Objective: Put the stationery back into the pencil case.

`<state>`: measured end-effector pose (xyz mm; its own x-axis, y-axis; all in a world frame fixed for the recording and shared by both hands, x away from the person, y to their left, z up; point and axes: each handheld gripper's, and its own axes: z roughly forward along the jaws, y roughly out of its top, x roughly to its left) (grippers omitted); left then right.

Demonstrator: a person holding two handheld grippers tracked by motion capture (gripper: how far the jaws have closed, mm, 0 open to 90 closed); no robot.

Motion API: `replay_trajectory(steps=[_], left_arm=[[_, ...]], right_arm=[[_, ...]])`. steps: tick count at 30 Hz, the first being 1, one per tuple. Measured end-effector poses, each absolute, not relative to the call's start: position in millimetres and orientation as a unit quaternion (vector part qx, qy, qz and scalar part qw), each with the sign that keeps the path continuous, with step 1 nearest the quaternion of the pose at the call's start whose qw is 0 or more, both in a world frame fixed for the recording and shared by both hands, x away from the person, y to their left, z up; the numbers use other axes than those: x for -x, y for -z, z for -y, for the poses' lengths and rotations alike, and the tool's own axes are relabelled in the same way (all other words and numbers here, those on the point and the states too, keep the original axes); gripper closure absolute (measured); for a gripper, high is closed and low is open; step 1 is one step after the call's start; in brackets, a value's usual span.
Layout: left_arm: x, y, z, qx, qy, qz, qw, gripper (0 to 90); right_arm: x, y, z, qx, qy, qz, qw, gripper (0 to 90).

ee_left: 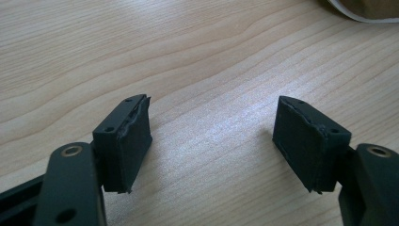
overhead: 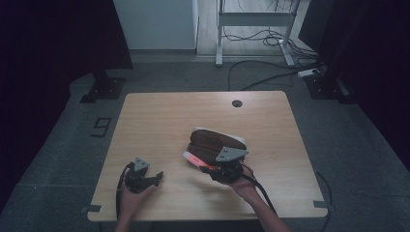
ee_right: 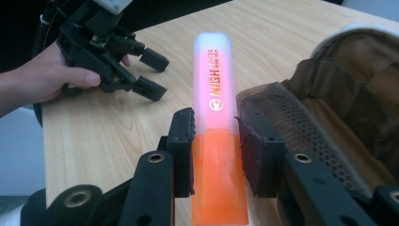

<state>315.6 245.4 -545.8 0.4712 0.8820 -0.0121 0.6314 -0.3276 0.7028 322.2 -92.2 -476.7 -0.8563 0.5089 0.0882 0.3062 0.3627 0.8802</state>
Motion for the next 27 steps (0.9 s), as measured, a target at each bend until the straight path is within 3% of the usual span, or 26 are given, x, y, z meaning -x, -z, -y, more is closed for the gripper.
replay_trajectory(steps=[27], left_arm=[[-316, 546, -245, -0.791, -0.191, -0.478, 0.329, 27.8]], right_arm=[[-342, 456, 114, -0.262, -0.513, -0.809, 0.116, 65.7]])
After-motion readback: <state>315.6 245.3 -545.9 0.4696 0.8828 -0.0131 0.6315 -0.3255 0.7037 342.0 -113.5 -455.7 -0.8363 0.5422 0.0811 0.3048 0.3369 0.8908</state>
